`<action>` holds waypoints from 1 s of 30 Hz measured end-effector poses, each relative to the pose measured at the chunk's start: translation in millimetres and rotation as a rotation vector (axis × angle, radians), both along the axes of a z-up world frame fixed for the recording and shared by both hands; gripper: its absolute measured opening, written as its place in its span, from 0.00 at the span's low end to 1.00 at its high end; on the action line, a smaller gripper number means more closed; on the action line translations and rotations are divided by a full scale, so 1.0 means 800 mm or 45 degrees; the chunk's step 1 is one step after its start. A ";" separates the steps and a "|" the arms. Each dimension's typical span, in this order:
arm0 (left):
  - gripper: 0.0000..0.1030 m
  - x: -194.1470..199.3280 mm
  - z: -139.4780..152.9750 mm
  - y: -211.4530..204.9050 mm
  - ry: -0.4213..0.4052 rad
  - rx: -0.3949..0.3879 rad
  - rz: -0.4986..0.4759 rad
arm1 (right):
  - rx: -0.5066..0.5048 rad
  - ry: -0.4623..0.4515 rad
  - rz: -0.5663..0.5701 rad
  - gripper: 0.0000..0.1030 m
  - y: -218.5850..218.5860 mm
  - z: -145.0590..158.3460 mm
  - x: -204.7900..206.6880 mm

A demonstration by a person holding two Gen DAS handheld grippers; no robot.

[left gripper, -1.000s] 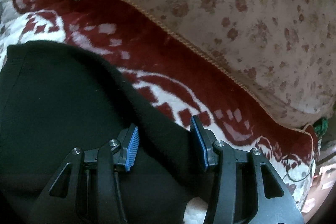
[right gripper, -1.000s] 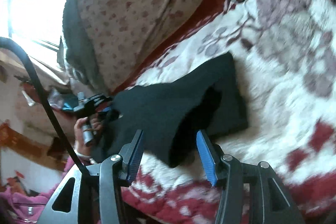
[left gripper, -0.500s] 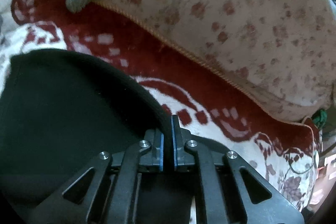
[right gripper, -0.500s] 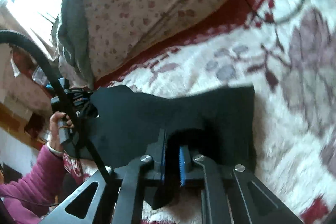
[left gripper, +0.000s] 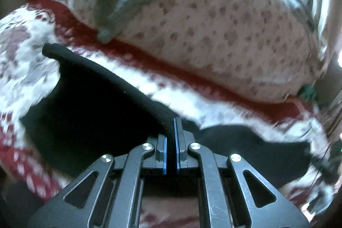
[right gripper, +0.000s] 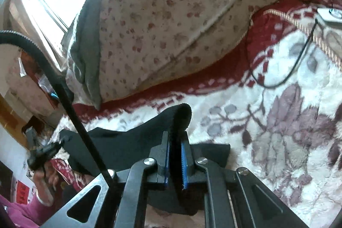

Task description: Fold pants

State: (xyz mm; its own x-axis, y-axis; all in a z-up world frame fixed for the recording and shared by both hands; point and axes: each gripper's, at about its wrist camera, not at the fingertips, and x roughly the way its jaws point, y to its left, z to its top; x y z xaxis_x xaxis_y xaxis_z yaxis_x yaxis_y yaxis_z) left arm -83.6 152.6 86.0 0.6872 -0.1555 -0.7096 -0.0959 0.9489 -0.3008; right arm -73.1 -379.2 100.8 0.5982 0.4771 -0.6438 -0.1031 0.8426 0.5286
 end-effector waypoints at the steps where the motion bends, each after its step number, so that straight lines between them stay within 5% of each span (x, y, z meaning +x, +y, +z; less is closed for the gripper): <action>1: 0.04 -0.002 -0.018 -0.003 0.043 0.007 0.006 | -0.039 0.037 0.005 0.08 0.001 -0.011 0.005; 5: 0.05 0.002 -0.081 -0.004 0.144 0.020 0.090 | -0.147 0.177 -0.025 0.08 0.009 -0.067 0.019; 14: 0.07 -0.008 -0.080 -0.006 0.072 0.009 0.101 | -0.143 0.222 -0.096 0.14 -0.001 -0.084 0.014; 17: 0.22 -0.020 -0.069 0.012 0.101 -0.041 0.103 | -0.128 0.225 -0.126 0.31 -0.003 -0.072 0.007; 23: 0.36 -0.052 -0.029 0.063 0.030 -0.034 0.197 | -0.108 0.092 -0.143 0.33 0.011 -0.018 -0.008; 27: 0.52 -0.056 -0.016 0.108 0.005 -0.082 0.272 | 0.037 0.045 0.010 0.34 0.061 -0.006 0.001; 30: 0.54 -0.050 -0.018 0.131 0.020 -0.123 0.295 | 0.091 0.032 0.171 0.34 0.123 -0.009 0.015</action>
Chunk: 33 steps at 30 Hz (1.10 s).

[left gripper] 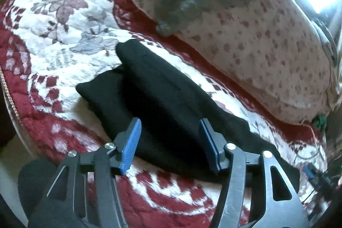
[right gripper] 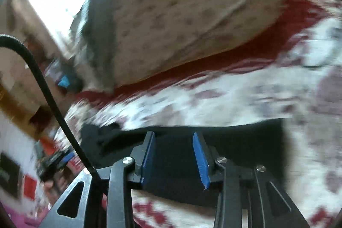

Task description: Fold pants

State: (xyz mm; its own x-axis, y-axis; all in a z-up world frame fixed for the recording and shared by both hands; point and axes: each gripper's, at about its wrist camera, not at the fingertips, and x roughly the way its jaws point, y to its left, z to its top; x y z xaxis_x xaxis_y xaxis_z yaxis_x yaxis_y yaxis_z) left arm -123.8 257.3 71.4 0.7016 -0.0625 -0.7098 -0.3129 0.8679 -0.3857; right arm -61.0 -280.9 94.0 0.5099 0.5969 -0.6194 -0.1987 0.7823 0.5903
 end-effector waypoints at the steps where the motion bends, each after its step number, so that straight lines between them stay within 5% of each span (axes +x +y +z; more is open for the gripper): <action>1: 0.54 0.004 -0.004 0.007 0.010 -0.018 0.000 | 0.016 0.004 0.062 0.35 0.025 -0.003 0.007; 9: 0.54 0.047 -0.036 0.059 0.096 -0.187 0.087 | 0.074 0.035 0.360 0.38 0.179 -0.024 0.070; 21: 0.55 0.102 -0.043 0.057 0.118 -0.146 0.058 | 0.139 0.275 0.547 0.41 0.302 -0.084 0.166; 25: 0.55 0.104 -0.042 0.055 0.079 -0.154 0.087 | 0.104 0.249 0.595 0.21 0.321 -0.094 0.170; 26: 0.51 0.103 -0.042 0.055 0.055 -0.148 0.093 | 0.084 0.215 0.606 0.14 0.326 -0.094 0.168; 27: 0.33 0.101 -0.041 0.051 0.037 -0.106 0.095 | 0.084 0.195 0.610 0.13 0.325 -0.093 0.165; 29: 0.19 0.101 -0.037 0.045 0.031 -0.045 0.070 | 0.070 0.157 0.601 0.11 0.324 -0.091 0.161; 33: 0.09 0.074 -0.011 0.040 -0.026 -0.018 0.058 | 0.095 0.102 0.580 0.11 0.317 -0.080 0.156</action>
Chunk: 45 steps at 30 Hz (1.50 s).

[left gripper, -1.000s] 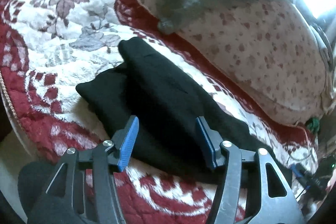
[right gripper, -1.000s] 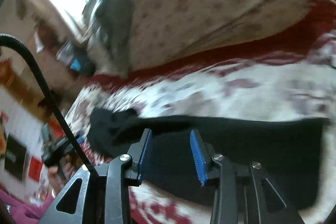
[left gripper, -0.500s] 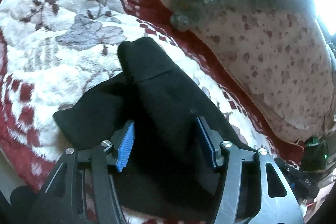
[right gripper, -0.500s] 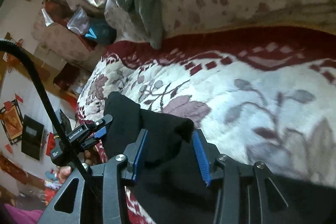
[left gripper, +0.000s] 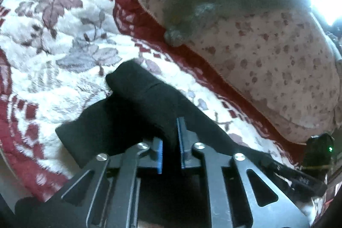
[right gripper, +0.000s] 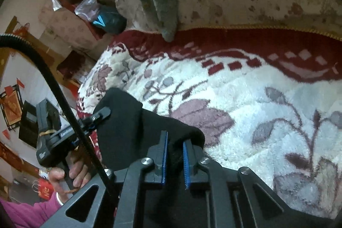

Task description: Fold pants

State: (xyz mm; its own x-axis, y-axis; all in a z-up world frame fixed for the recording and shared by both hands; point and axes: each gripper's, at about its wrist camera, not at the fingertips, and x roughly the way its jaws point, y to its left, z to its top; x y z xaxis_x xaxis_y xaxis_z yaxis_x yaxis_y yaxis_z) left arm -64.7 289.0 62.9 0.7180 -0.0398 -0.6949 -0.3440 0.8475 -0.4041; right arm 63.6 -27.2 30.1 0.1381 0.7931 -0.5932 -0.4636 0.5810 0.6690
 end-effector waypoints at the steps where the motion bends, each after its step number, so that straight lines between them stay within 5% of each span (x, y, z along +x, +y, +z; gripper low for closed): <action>1: 0.09 -0.010 0.007 -0.001 -0.013 -0.001 0.002 | 0.013 -0.008 0.000 0.11 -0.001 0.004 -0.002; 6: 0.09 -0.079 0.028 -0.008 -0.072 0.070 0.032 | 0.049 -0.035 0.006 0.11 -0.002 0.019 -0.013; 12: 0.13 -0.063 -0.060 0.015 0.147 0.005 0.068 | -0.032 -0.001 -0.002 0.11 0.014 -0.001 -0.014; 23: 0.34 -0.104 -0.020 0.052 0.075 -0.034 0.167 | -0.029 -0.048 -0.085 0.38 -0.036 0.034 -0.041; 25: 0.41 -0.117 -0.015 0.055 0.067 -0.052 0.177 | -0.014 -0.042 -0.058 0.38 -0.040 0.038 -0.054; 36: 0.46 -0.114 -0.027 0.039 0.137 -0.111 0.140 | 0.098 0.081 0.127 0.42 -0.040 0.022 -0.165; 45: 0.46 -0.107 -0.022 0.012 0.158 -0.079 0.094 | 0.058 0.059 0.035 0.43 -0.065 0.027 -0.172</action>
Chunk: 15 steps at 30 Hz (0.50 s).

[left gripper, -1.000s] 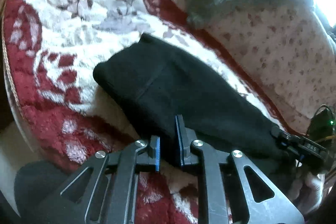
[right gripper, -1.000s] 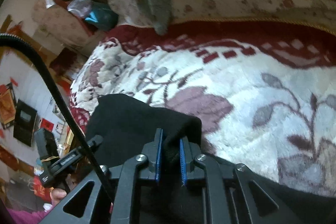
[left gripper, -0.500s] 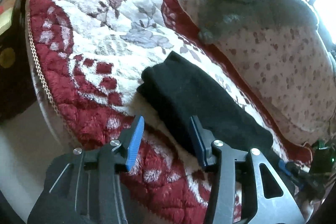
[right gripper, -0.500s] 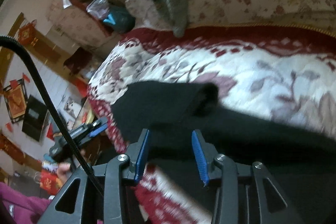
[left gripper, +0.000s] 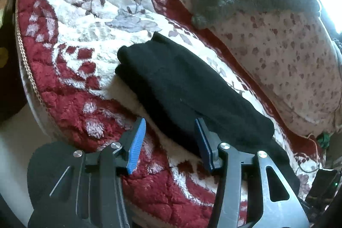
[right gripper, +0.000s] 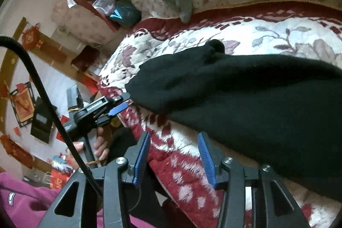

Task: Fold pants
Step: 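Fold the pants end over with the left gripper toward the right gripper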

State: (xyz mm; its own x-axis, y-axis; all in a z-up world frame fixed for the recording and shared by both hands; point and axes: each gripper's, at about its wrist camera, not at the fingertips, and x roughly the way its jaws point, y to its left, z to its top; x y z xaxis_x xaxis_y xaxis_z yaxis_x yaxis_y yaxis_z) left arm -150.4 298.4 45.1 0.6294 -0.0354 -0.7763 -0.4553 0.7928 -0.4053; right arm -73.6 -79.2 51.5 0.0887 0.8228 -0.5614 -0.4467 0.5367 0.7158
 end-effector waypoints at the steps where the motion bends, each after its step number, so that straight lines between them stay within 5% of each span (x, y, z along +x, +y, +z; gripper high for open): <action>1: 0.46 0.000 -0.002 0.001 0.005 -0.003 0.011 | 0.012 0.007 0.013 0.43 0.005 0.000 0.001; 7: 0.46 -0.004 -0.014 0.022 0.000 -0.082 0.068 | 0.057 0.074 0.105 0.45 0.049 -0.007 -0.005; 10: 0.59 -0.004 -0.010 0.032 -0.048 -0.114 0.086 | -0.003 0.003 0.152 0.45 0.073 0.003 -0.003; 15: 0.60 0.009 -0.009 0.043 -0.060 -0.132 0.118 | -0.118 -0.172 0.151 0.48 0.104 0.027 0.021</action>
